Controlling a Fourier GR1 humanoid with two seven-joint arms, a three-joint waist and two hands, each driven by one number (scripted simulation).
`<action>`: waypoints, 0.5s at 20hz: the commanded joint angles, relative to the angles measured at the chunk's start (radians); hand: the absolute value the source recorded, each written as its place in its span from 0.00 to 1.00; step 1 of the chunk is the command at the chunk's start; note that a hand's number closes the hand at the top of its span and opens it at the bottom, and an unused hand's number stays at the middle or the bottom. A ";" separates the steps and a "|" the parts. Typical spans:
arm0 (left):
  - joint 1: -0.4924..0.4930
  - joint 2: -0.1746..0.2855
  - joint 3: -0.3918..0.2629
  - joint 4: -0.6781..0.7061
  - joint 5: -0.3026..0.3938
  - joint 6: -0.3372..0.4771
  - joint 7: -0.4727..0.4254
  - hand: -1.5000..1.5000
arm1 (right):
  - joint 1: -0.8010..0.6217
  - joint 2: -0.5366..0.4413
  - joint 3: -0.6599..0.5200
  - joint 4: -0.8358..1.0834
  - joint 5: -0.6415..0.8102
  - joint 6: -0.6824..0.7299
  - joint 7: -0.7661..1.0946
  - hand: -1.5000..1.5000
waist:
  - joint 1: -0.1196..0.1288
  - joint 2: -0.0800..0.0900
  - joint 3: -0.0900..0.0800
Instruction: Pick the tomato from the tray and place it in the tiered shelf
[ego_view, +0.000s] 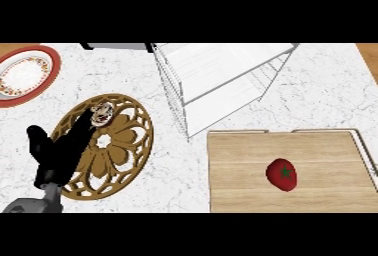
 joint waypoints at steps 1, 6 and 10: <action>-0.008 -0.030 -0.028 0.065 -0.007 0.004 0.040 0.50 | -0.133 -0.016 0.048 0.013 0.096 0.062 0.261 0.00 | 0.004 0.007 -0.006; -0.042 -0.026 0.003 0.089 0.003 0.001 0.036 0.50 | -0.257 0.023 0.109 0.062 0.155 0.155 0.376 0.00 | 0.001 0.006 -0.007; -0.026 -0.023 -0.003 0.083 0.002 -0.009 0.048 0.50 | -0.324 0.100 0.120 0.126 0.214 0.184 0.408 0.00 | -0.001 0.004 -0.007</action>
